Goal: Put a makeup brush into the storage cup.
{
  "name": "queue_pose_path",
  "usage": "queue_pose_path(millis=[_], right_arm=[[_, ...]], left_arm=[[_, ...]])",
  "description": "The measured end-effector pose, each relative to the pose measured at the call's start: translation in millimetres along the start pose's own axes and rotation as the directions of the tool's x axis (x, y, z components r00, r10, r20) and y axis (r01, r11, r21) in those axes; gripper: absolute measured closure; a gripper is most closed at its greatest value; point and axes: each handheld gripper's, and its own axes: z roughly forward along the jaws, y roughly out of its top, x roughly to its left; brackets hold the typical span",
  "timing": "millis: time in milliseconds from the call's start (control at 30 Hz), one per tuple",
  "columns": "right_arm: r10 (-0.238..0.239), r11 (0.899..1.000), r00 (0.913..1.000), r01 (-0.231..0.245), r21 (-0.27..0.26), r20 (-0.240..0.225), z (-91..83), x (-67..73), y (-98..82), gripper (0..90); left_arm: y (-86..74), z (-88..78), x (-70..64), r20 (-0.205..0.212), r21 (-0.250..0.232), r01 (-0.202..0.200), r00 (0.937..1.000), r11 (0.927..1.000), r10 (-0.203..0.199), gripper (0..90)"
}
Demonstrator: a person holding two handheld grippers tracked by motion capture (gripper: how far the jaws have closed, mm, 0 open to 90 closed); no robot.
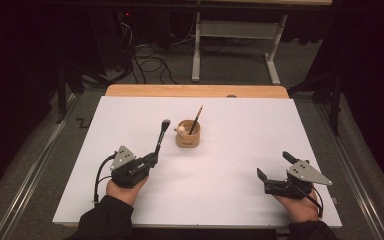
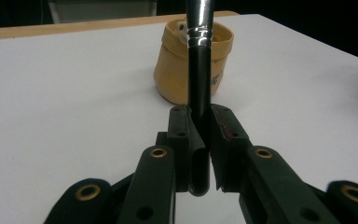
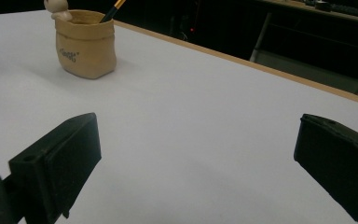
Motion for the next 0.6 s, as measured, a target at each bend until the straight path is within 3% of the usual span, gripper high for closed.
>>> queue_pose_path(millis=[467, 600], right_arm=[[-0.002, 1.000, 1.0000, 0.002, -0.002, -0.003, 0.3, 0.9, 0.1, 0.9], [0.000, 1.000, 1.0000, 0.000, -0.003, -0.004, 0.6, 0.6, -0.3, 0.9]], left_arm=[[5.2, 1.5, -4.0, 0.003, -0.008, -0.026, 0.9997, 0.9996, 0.026, 79.4], [10.2, 3.2, -10.3, 0.033, -0.014, -0.038, 0.9987, 0.9992, 0.039, 79.4]])
